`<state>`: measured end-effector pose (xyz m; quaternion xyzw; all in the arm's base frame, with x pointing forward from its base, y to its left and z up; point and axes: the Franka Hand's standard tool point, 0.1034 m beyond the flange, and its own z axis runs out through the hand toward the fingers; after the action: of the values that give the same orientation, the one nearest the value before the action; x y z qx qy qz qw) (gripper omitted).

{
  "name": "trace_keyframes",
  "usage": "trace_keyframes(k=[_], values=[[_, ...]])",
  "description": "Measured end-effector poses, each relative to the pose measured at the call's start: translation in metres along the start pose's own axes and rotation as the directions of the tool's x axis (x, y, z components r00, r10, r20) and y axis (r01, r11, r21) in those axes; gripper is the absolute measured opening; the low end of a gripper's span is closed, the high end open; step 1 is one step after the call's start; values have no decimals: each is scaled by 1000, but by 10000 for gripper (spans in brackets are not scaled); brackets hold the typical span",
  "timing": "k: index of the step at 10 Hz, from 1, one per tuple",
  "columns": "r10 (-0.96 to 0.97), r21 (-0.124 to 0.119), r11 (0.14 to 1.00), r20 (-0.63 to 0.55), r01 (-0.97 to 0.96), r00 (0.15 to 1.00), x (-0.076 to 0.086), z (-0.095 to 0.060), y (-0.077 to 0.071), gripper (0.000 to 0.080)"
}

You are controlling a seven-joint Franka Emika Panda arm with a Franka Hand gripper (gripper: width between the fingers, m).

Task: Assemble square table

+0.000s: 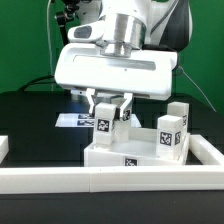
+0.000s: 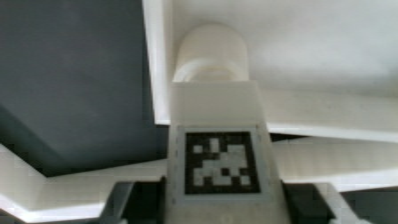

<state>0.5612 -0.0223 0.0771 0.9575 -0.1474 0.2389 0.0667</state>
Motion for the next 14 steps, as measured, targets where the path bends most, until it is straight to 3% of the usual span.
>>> trace_keyframes(k=[6,8,9,10,14], values=[[-15,-7,1000,-41,15,999,0,3,-1,290],[-15,-7,1000,-41,15,999,0,3,-1,576],[-15,-7,1000,-41,15,999,0,3,-1,576],[-15,-7,1000,-41,15,999,0,3,-1,634],[-23,0,1000,-53,23,998,13,-5,6,649]])
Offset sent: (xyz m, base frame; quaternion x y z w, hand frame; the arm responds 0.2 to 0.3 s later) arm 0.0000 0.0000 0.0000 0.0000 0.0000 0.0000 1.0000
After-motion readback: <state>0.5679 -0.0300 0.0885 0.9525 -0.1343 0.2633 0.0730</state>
